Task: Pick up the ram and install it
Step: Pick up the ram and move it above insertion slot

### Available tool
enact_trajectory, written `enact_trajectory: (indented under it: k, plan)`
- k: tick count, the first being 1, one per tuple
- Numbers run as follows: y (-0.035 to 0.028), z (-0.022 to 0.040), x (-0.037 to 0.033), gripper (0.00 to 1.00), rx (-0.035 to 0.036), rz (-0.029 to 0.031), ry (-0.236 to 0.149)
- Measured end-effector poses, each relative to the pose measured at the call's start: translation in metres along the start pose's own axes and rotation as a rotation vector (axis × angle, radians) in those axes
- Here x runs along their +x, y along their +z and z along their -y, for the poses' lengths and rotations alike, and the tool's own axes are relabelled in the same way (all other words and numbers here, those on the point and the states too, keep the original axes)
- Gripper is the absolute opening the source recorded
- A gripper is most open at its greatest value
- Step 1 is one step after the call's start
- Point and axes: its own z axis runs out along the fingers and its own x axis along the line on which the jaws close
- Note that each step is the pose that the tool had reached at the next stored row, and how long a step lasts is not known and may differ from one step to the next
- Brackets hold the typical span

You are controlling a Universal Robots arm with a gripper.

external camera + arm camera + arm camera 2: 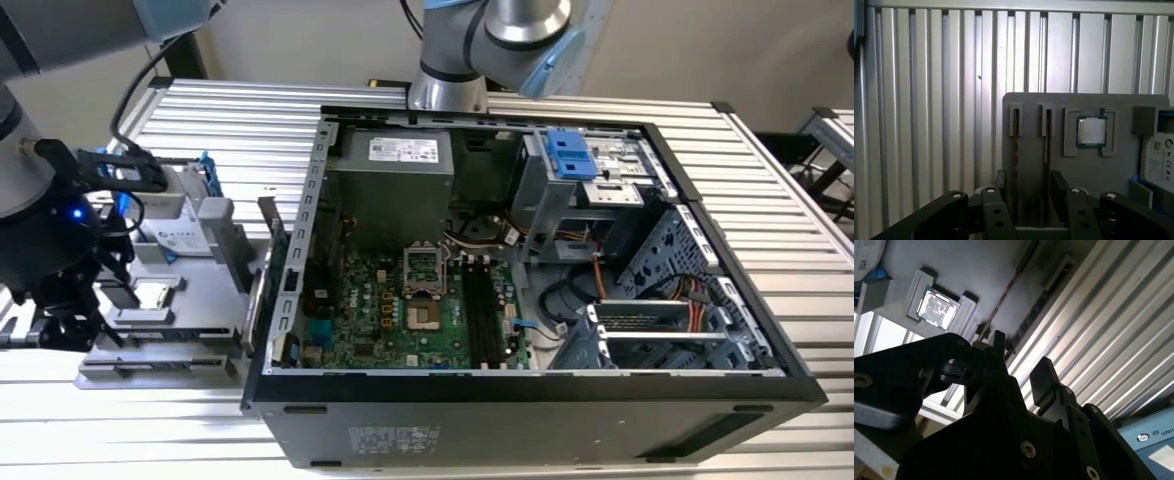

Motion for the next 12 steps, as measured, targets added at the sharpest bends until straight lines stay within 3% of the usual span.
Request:
enact_trajectory:
  k: [12]
  plan:
    - [0.0216, 0.0011, 0.0028, 1.00, -0.0001, -0.0001, 0.000]
